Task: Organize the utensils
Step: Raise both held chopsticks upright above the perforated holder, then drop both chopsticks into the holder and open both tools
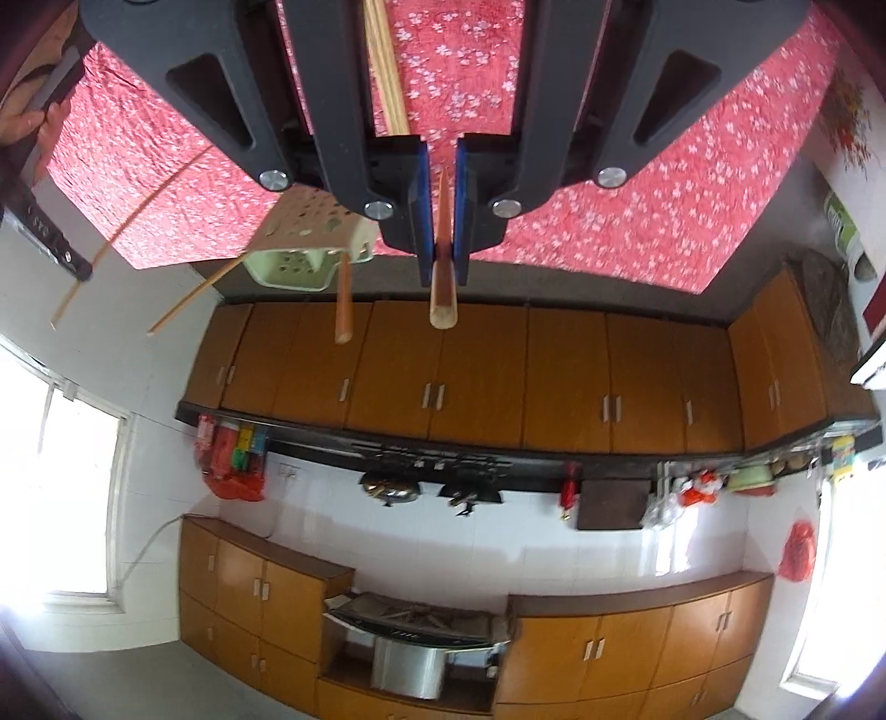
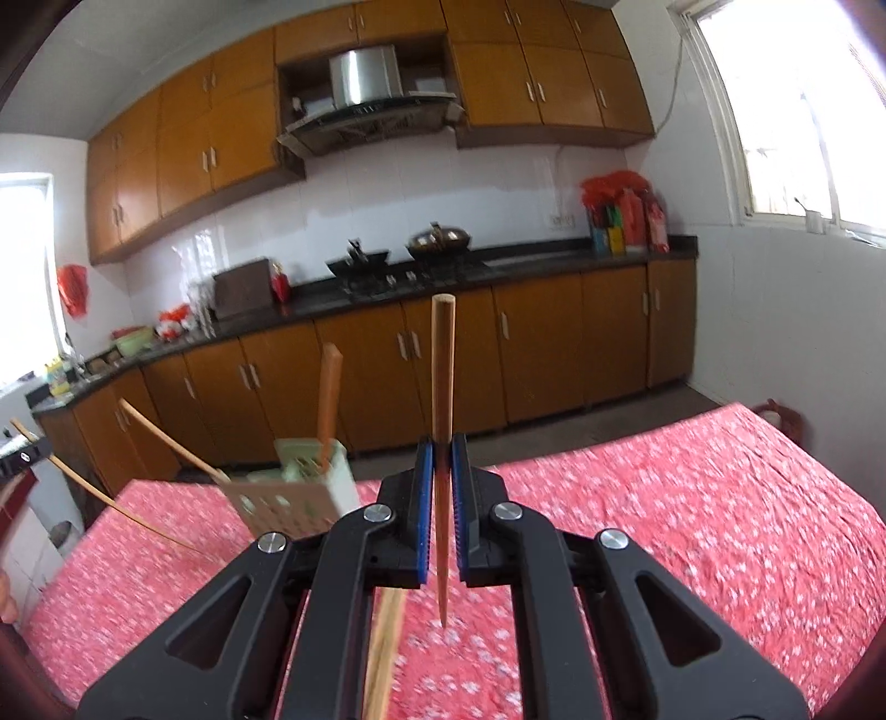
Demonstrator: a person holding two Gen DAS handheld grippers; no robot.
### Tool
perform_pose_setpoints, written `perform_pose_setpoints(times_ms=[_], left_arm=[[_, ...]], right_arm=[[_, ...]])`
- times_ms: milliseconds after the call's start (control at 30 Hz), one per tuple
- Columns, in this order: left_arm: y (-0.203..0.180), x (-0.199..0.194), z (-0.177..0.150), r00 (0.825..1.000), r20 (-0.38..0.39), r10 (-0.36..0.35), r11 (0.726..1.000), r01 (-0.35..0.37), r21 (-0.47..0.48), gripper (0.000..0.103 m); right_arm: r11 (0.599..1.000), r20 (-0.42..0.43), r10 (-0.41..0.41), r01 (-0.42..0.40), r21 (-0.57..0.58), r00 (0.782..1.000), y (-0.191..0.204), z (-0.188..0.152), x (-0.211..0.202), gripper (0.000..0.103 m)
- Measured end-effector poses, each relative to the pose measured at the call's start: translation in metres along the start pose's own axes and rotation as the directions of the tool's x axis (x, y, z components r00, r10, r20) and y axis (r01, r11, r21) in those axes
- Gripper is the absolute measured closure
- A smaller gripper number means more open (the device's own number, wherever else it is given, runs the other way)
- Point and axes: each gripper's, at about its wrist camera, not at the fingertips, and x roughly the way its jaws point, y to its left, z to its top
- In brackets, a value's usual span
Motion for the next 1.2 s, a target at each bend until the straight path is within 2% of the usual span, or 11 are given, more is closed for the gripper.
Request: perform_pose_setpoints(times_ms=[267,467,567,700,800,933,1200], left_arm=[[-0.024,-0.019,0.02,0.993,0.005,-0.122,0.992,0.122,0.022,0.096],[-0.047,-0.021,0.047,0.985,0.085,-0.153,0.988,0.152,0.019,0.096],[-0.056,-0.02,0.065,0.978,0.155,-0.136,0.991,0.137,0.006,0.096],[-0.06,-0.007,0.082,0.971,0.209,-0.12,0.991,0.13,-0.036,0.096],[-0.064,0.011,0.085,0.97,0.228,-0.088,0.994,0.099,-0.038,0.096],[-0.065,0.048,0.078,0.983,0.155,-0.103,0.991,0.114,-0.063,0.096],[-0.066,0.091,0.054,0.991,0.053,-0.119,0.99,0.123,-0.074,0.095]], right_arm=[[0.992,0.062,0.119,-0.122,0.035,0.991,0.019,0.032,-0.011,0.096],[0.987,0.111,0.16,-0.163,0.016,0.981,0.042,0.046,-0.007,0.096],[0.988,0.152,0.154,-0.155,-0.001,0.976,0.054,0.053,0.0,0.096],[0.991,0.195,0.132,-0.133,-0.007,0.972,0.062,0.055,0.012,0.096],[0.993,0.211,0.116,-0.119,0.002,0.971,0.064,0.053,0.025,0.096],[0.993,0.173,0.112,-0.116,0.016,0.979,0.063,0.042,0.051,0.096],[0.992,0.071,0.121,-0.123,0.026,0.99,0.069,0.024,0.078,0.095]])
